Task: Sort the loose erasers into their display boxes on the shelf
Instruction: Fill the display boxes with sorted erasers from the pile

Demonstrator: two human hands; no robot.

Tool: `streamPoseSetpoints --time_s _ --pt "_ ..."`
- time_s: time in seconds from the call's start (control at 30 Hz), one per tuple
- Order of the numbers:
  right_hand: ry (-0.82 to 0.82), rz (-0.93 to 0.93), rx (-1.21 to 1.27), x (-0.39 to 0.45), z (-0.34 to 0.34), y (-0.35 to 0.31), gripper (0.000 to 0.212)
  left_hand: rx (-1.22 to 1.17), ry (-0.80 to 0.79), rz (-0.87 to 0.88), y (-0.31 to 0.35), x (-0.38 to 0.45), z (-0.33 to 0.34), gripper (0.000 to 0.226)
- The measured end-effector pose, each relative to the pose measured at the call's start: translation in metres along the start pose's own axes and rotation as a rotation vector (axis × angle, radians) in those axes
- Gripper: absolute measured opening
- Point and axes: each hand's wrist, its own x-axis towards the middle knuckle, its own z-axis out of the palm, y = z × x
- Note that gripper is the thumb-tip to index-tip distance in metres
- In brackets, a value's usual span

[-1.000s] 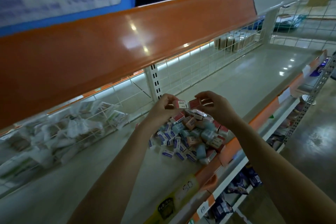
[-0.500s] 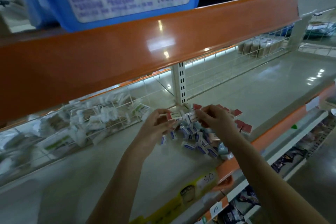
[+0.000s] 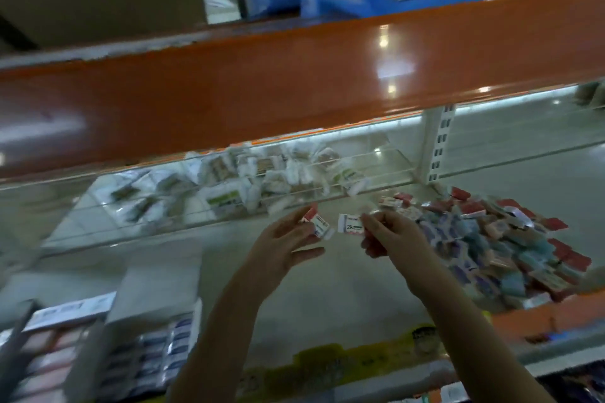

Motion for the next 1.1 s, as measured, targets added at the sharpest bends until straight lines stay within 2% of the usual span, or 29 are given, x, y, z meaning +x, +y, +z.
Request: streamPoseSetpoints --time_s 0.13,0.3,0.5,0.83,0.97,1.1 --pt "-0.083 -0.005 -0.018 -0.01 0.038 -0.005 0.023 -0.012 0.111 -0.012 0.012 -0.025 -0.032 0.02" --pt "-0.149 0.002 -0.037 -0.028 0.088 -0.014 0.022 0.015 0.159 -0.02 0.029 -0.058 -0.076 0.016" --pt "-0.218 0.017 -0.063 -0.05 0.155 -0.026 0.02 0.306 0.228 0.057 0.054 -0.104 -0.14 0.023" --pt "-0.382 0.004 -0.194 -0.082 0.275 -0.032 0.011 0.545 0.265 0.081 0.084 -0.167 -0.265 0.039" --pt "-0.448 -0.024 -0.267 -0.092 0.317 -0.033 0.009 0.538 0.254 0.039 0.091 -0.186 -0.303 0.028" --pt "-0.481 -0.08 -0.327 -0.097 0.356 -0.032 0.007 0.651 0.299 0.047 0.096 -0.202 -0.344 0.024"
